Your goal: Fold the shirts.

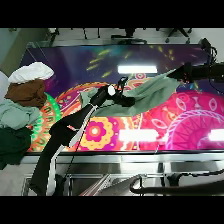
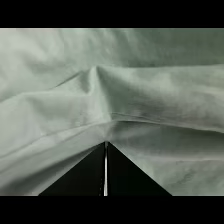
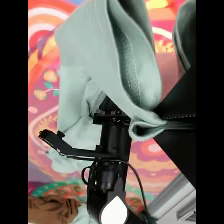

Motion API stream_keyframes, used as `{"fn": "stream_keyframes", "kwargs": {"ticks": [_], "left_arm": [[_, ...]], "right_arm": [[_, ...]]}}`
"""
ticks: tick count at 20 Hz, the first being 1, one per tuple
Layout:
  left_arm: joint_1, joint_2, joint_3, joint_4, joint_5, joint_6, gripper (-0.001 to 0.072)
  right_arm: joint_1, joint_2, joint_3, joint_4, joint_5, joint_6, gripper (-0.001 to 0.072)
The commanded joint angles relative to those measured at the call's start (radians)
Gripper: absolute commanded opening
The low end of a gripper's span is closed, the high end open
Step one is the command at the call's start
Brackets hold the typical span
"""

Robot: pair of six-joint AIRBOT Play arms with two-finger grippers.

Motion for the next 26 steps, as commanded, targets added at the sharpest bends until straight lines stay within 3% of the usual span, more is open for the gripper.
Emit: {"fn": "stream_keyframes", "kwargs": {"ticks": [1, 4, 7, 10, 14, 15, 16, 17, 18, 19, 21, 22, 26], "left_arm": [[0.059, 0.096, 0.076, -0.028, -0.154, -0.006, 0.0016], [0.214, 0.339, -0.005, -0.190, -0.227, 0.091, 0.0016], [0.403, 0.583, -0.081, -0.372, -0.259, 0.175, 0.0016], [0.543, 0.715, -0.038, -0.385, -0.351, 0.179, 0.0016], [0.620, 0.822, -0.037, -0.381, -0.393, 0.180, 0.0016], [0.619, 0.832, -0.037, -0.380, -0.403, 0.187, 0.0016], [0.614, 0.833, -0.037, -0.381, -0.416, 0.187, 0.0016], [0.604, 0.831, -0.037, -0.379, -0.427, 0.187, 0.0016], [0.593, 0.822, -0.037, -0.381, -0.441, 0.187, 0.0016], [0.585, 0.814, -0.037, -0.380, -0.452, 0.187, 0.0016], [0.565, 0.793, -0.037, -0.381, -0.473, 0.188, 0.0016], [0.565, 0.782, -0.037, -0.381, -0.477, 0.193, 0.0016], [0.571, 0.747, -0.037, -0.382, -0.493, 0.204, 0.0016]], "right_arm": [[0.006, 0.013, 0.002, 0.017, 0.008, 0.023, 0.0016], [0.092, 0.013, 0.002, 0.070, -0.040, 0.023, 0.0016], [0.319, -0.004, 0.001, 0.070, -0.208, 0.014, 0.0016], [0.587, -0.097, 0.001, 0.050, -0.453, -0.006, 0.0017], [0.946, -0.354, 0.001, 0.112, -0.938, -0.118, 0.0018], [1.024, -0.418, 0.002, 0.187, -1.069, -0.209, 0.0018], [1.078, -0.463, 0.005, 0.250, -1.161, -0.293, 0.0073], [1.104, -0.489, 0.010, 0.291, -1.184, -0.332, 0.0359], [1.107, -0.491, 0.011, 0.294, -1.168, -0.338, 0.0521], [1.095, -0.477, 0.011, 0.291, -1.138, -0.338, 0.0514], [1.038, -0.416, 0.010, 0.268, -1.047, -0.338, 0.0425], [1.001, -0.382, 0.010, 0.225, -0.993, -0.337, 0.0425], [0.778, -0.225, 0.010, 0.032, -0.673, -0.145, 0.0426]]}}
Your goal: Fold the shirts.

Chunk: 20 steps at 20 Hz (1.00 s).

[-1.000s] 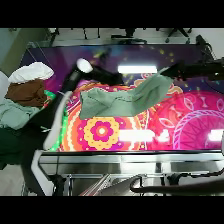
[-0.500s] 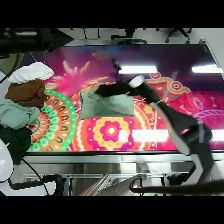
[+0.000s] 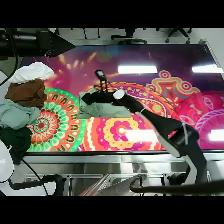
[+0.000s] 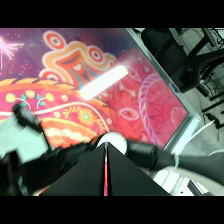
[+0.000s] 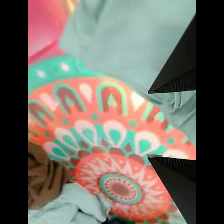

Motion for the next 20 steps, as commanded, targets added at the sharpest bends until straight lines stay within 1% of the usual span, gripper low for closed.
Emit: {"fn": "stream_keyframes", "kwargs": {"ticks": [1, 2, 3, 4, 5, 6, 7, 10, 15, 18, 19, 20], "left_arm": [[0.006, -0.026, 0.001, -0.002, -0.026, 0.008, 0.0016], [0.007, -0.031, 0.001, -0.002, -0.030, 0.008, 0.0016], [0.007, -0.034, 0.001, -0.002, -0.030, 0.008, 0.0016], [0.007, -0.034, 0.001, -0.002, -0.030, 0.008, 0.0016], [0.007, -0.034, 0.001, -0.003, -0.030, 0.008, 0.0016], [0.006, -0.034, 0.001, -0.004, -0.029, 0.008, 0.0016], [0.006, -0.034, 0.001, -0.003, -0.029, 0.008, 0.0016], [0.006, -0.034, 0.001, -0.004, -0.029, 0.008, 0.0016], [0.006, -0.034, 0.001, -0.003, -0.031, 0.008, 0.0016], [0.006, -0.034, 0.001, -0.003, -0.030, 0.008, 0.0016], [0.005, -0.034, 0.001, -0.003, -0.029, 0.008, 0.0016], [0.005, -0.034, 0.001, -0.003, -0.030, 0.008, 0.0016]], "right_arm": [[-0.185, 0.124, 0.001, -0.180, 0.273, 0.168, 0.0429], [-0.245, 0.151, 0.001, -0.266, 0.330, 0.227, 0.0433], [-0.296, 0.167, 0.001, -0.379, 0.381, 0.303, 0.0511], [-0.334, 0.169, 0.001, -0.488, 0.426, 0.388, 0.0608], [-0.367, 0.161, -0.003, -0.584, 0.475, 0.462, 0.0620], [-0.391, 0.146, -0.005, -0.641, 0.519, 0.496, 0.0620], [-0.409, 0.118, -0.005, -0.654, 0.558, 0.504, 0.0620], [-0.416, 0.024, -0.005, -0.619, 0.602, 0.495, 0.0620], [-0.417, -0.105, -0.004, -0.435, 0.591, 0.406, 0.0613], [-0.417, -0.154, -0.004, -0.366, 0.583, 0.375, 0.0604], [-0.417, -0.164, -0.004, -0.321, 0.585, 0.342, 0.0451], [-0.417, -0.164, -0.004, -0.259, 0.594, 0.285, 0.0242]]}}
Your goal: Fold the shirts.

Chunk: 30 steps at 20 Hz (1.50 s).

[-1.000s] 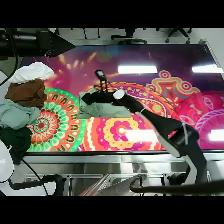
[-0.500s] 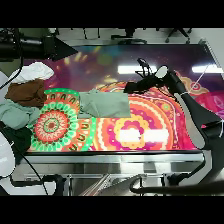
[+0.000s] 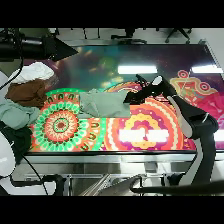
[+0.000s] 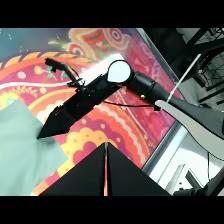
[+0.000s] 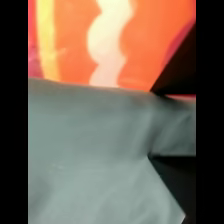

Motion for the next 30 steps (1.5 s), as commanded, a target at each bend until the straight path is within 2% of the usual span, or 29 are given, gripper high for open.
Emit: {"fn": "stream_keyframes", "kwargs": {"ticks": [1, 2, 7, 11, 16, 20, 24, 25, 30], "left_arm": [[-0.001, -0.001, 0.001, 0.001, 0.000, 0.000, 0.0016], [-0.001, -0.001, 0.001, 0.001, 0.000, 0.000, 0.0016], [-0.001, -0.001, 0.001, 0.001, 0.000, 0.001, 0.0016], [-0.001, -0.001, 0.001, 0.001, 0.000, 0.002, 0.0016], [-0.001, -0.001, 0.001, 0.001, -0.030, 0.010, 0.0016], [-0.001, -0.001, 0.001, 0.002, -0.056, 0.026, 0.0016], [-0.001, -0.002, 0.001, 0.002, -0.065, 0.031, 0.0016], [-0.001, -0.002, 0.001, 0.002, -0.072, 0.035, 0.0016], [-0.002, -0.002, 0.001, 0.002, -0.096, 0.035, 0.0016]], "right_arm": [[-0.003, -0.026, 0.010, 0.186, 0.029, -0.150, 0.0079], [-0.010, -0.010, 0.035, 0.216, 0.035, -0.167, 0.0018], [-0.139, 0.145, 0.291, 0.215, 0.030, -0.126, 0.0016], [-0.380, 0.250, 0.386, 0.191, 0.015, 0.014, 0.0016], [-0.660, 0.317, 0.335, -0.025, 0.055, 0.189, 0.0015], [-0.799, 0.399, 0.136, -0.326, 0.154, 0.377, 0.0014], [-0.858, 0.605, -0.257, -0.694, 0.143, 0.639, 0.0015], [-0.875, 0.656, -0.358, -0.746, 0.126, 0.676, 0.0015], [-0.977, 0.792, -0.782, -0.763, 0.023, 0.680, 0.0017]]}}
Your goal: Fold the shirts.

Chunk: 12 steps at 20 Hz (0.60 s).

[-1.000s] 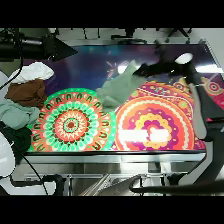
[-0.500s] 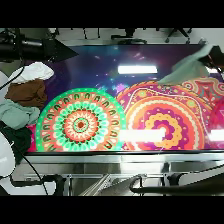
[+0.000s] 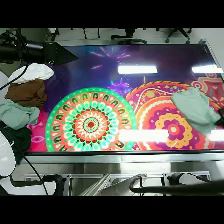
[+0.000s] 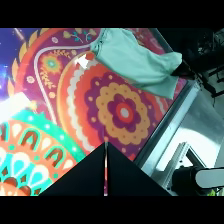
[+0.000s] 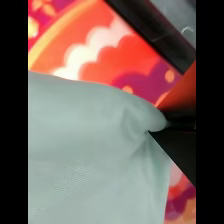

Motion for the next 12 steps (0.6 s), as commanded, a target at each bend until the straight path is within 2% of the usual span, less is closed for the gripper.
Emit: {"fn": "stream_keyframes", "kwargs": {"ticks": [1, 3, 4, 5, 6, 7, 8, 11, 12], "left_arm": [[0.000, 0.000, 0.001, -0.001, -0.014, 0.002, 0.0016], [0.000, 0.000, 0.001, -0.001, -0.012, 0.002, 0.0016], [0.000, 0.000, 0.001, -0.001, -0.013, 0.002, 0.0016], [0.000, 0.000, 0.001, -0.001, -0.013, 0.002, 0.0016], [0.000, 0.000, 0.001, 0.000, -0.013, 0.002, 0.0016], [0.000, 0.000, 0.001, -0.001, -0.012, 0.002, 0.0016], [0.000, 0.000, 0.001, 0.000, -0.012, 0.002, 0.0016], [0.010, 0.000, 0.001, -0.003, -0.002, 0.002, 0.0016], [0.018, 0.001, 0.002, -0.011, 0.010, 0.002, 0.0016]], "right_arm": [[-0.053, 0.076, -0.267, -0.076, -0.065, 0.045, 0.0017], [-0.053, 0.075, -0.317, -0.072, -0.079, 0.045, 0.0021], [-0.053, 0.075, -0.317, -0.071, -0.070, 0.045, 0.0090], [-0.053, 0.077, -0.307, -0.076, -0.048, 0.043, 0.0344], [-0.053, 0.078, -0.278, -0.092, -0.015, -0.005, 0.0575], [-0.053, 0.077, -0.232, -0.113, 0.035, -0.053, 0.0609], [-0.053, 0.077, -0.171, -0.132, 0.092, -0.082, 0.0609], [-0.044, 0.078, 0.096, -0.097, 0.203, -0.092, 0.0609], [-0.026, 0.078, 0.191, -0.049, 0.221, -0.095, 0.0572]]}}
